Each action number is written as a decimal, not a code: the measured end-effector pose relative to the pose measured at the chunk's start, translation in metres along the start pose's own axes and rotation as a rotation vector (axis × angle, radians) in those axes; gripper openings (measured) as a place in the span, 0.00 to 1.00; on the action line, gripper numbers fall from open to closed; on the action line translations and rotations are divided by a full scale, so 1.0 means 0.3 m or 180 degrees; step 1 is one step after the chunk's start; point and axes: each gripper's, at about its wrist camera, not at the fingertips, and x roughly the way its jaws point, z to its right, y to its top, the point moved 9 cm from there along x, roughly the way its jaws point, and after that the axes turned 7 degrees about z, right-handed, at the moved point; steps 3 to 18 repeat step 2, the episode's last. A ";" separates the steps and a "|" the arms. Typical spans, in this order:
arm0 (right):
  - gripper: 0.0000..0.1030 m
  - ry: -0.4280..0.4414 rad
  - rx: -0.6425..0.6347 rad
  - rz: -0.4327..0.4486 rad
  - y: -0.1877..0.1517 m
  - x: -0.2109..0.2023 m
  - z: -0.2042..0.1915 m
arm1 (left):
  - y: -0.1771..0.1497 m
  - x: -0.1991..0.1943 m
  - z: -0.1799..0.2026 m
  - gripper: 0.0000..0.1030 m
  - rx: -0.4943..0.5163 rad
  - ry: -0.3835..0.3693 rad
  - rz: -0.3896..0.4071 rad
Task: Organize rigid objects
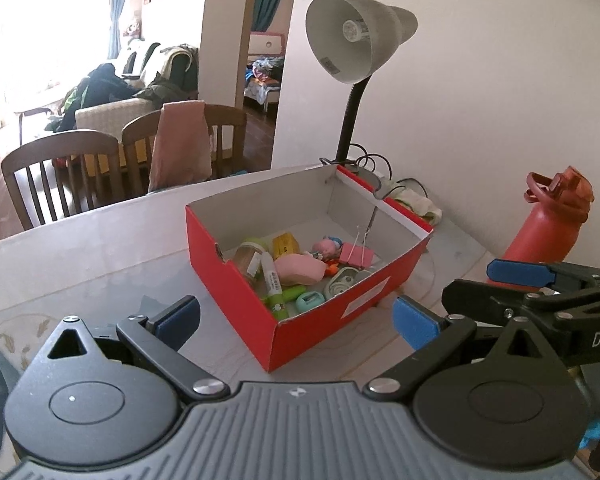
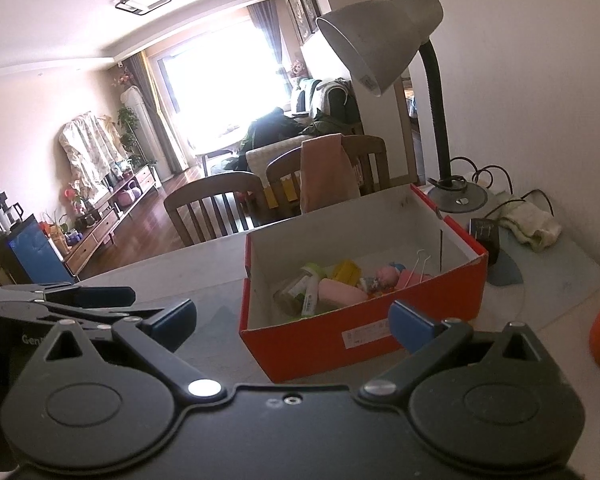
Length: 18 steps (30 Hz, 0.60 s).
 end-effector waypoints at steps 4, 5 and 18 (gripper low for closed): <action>1.00 0.0000 -0.0001 -0.0001 0.000 0.000 0.001 | -0.001 -0.001 -0.001 1.00 -0.0022 -0.0031 -0.0016; 1.00 0.0000 -0.0001 -0.0001 0.000 0.000 0.001 | -0.001 -0.001 -0.001 1.00 -0.0022 -0.0031 -0.0016; 1.00 0.0000 -0.0001 -0.0001 0.000 0.000 0.001 | -0.001 -0.001 -0.001 1.00 -0.0022 -0.0031 -0.0016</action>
